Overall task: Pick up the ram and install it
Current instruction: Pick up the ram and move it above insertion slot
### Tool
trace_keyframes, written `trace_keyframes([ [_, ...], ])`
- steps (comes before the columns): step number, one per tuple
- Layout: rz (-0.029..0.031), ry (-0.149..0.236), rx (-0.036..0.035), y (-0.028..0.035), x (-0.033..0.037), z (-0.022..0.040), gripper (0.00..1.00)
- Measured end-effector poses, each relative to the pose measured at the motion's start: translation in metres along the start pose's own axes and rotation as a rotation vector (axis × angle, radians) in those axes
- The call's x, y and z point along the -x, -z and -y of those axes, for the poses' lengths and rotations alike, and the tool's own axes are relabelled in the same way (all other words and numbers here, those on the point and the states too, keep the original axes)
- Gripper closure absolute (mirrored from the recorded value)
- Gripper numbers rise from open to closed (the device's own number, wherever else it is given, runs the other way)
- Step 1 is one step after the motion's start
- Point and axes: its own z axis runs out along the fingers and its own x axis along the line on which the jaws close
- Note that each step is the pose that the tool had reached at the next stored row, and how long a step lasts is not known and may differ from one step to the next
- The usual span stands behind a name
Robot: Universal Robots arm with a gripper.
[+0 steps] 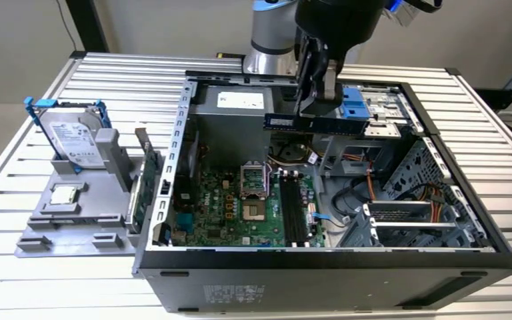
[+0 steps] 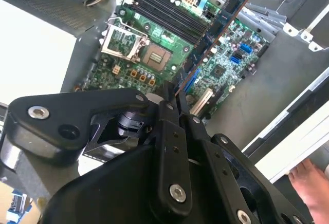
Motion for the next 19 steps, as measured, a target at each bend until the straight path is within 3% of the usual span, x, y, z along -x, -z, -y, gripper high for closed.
trace_keyframes([
  [1,-0.0003,0.0,0.0,0.0,0.0,0.0,1.0],
  [3,-0.0086,0.0,-0.0006,0.0,0.0001,0.0,1.0],
  [19,-0.0094,0.014,-0.0006,0.0,0.0001,0.0,1.0],
])
